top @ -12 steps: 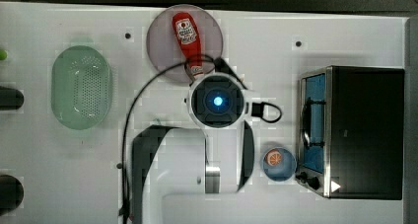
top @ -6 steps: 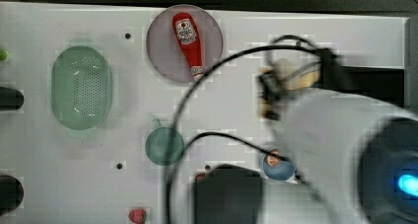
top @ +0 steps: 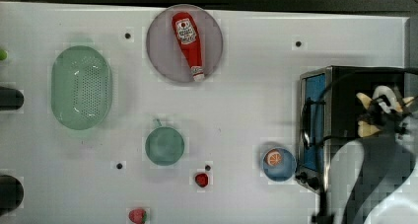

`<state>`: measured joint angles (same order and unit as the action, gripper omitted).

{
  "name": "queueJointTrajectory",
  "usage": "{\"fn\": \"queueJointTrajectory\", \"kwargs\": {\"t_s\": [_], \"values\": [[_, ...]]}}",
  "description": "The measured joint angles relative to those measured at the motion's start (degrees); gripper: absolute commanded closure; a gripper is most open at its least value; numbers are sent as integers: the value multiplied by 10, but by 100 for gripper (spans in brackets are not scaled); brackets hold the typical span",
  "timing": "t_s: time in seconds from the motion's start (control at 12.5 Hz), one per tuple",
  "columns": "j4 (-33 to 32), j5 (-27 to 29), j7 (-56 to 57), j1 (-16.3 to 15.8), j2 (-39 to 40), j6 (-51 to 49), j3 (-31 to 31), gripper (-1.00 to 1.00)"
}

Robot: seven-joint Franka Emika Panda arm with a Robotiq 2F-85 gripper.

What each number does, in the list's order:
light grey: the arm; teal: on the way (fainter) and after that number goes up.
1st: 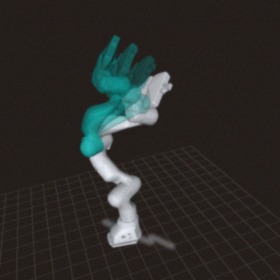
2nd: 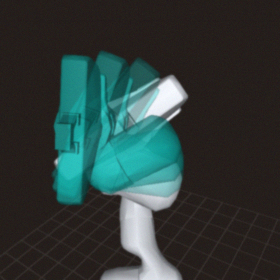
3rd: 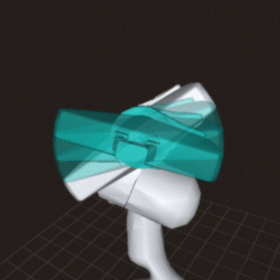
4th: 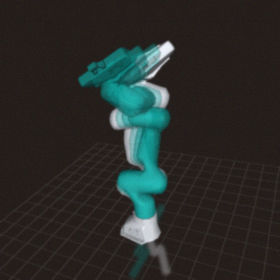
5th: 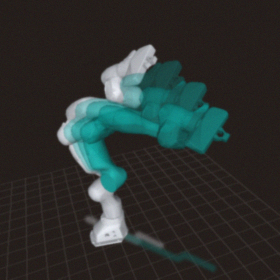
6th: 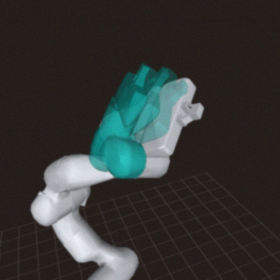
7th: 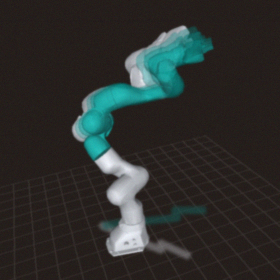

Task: Pick banana from table and place on oven.

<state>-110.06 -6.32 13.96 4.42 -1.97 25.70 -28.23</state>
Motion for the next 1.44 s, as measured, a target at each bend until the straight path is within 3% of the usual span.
{"fn": "queueJointTrajectory", "kwargs": {"t_s": [0.24,0.48,0.72,1.12,1.44], "values": [[-1,-7,99,8,95,51,-66,37],[-15,-13,153,18,151,90,-78,-28],[-20,-12,185,1,162,80,-64,-96],[-11,0,185,-21,118,65,-11,-100],[-6,-6,76,-42,10,-49,72,-100]]}}
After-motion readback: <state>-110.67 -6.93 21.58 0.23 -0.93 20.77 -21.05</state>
